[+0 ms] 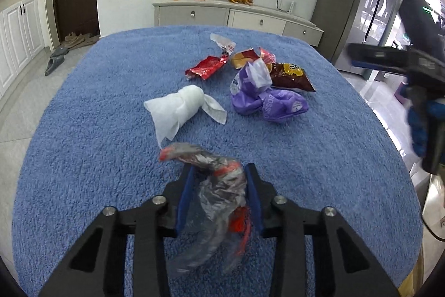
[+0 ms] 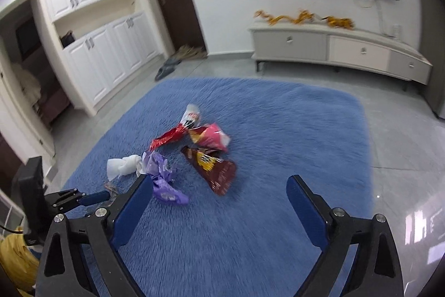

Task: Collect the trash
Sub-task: 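Grasp the clear plastic wrapper with left tool while right tool grasps brown snack bag, then carry both items over the bin and open both tools to drop them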

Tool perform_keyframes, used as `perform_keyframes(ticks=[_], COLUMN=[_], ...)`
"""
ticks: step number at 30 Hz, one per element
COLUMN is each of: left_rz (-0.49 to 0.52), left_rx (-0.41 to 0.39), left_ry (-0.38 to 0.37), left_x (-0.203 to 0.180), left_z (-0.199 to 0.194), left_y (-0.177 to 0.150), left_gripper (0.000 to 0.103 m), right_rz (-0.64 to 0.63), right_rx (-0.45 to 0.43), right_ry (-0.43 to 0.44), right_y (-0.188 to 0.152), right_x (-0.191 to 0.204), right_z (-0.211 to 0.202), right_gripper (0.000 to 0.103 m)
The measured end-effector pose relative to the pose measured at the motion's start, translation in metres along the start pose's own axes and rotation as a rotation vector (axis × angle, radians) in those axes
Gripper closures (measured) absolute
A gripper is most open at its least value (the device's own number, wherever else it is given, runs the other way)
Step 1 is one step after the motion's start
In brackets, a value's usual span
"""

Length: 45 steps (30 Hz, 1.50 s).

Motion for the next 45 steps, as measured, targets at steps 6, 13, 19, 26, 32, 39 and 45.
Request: perform_keyframes(ticks=[6,13,19,26,32,39,45], left_rz=[-0.014,-0.021,-0.029,-0.026,-0.009,0.025,0.064], left_rx=[0.027,0.029,0.028,0.001,-0.029,-0.089,-0.115], left_ry=[-0.023,-0.03,-0.028,-0.058,-0.09,-0.108,-0.137], left_x=[0.001,0.003,0.005,-0.003,-0.018,-0.039,-0.067], left_z=[0.007,0.007,0.005,-0.019,-0.049,-0.089,-0.112], left_y=[-0.002,-0.004,-0.003,-0.011,-0.019,-0.017,-0.011], left_gripper=[0.078,0.079,0.084,0.087,0.087,0.087,0.087], right_rz=[-0.049,-0.057,-0.053,-0.009,0.031,0.069,0.078], right_rx=[0.086,0.185,0.167,0.112,0.057,-0.046,-0.139], right_ry=[0.029,0.0,-0.017,-0.05,-0.057,-0.04,-0.05], right_y=[0.007,-0.002,-0.02,-0.057,-0.095,-0.119,-0.134], right_x=[-0.007,-0.021,-0.019,-0.008,0.014,0.041,0.051], right_z=[0.066,0.104,0.082,0.021,-0.032,-0.08,-0.125], right_gripper=[0.008,0.051,0.065,0.069,0.073,0.074,0.074])
Point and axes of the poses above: each gripper's, at about its wrist camera, not at the fingertips, and z roughly the way its jaws point, x to its left, y to its top, the point moved 6 cm from there along z, roughly the way its jaws point, and after that the axes turned 15 degrees about y, right-handed, at the moved point
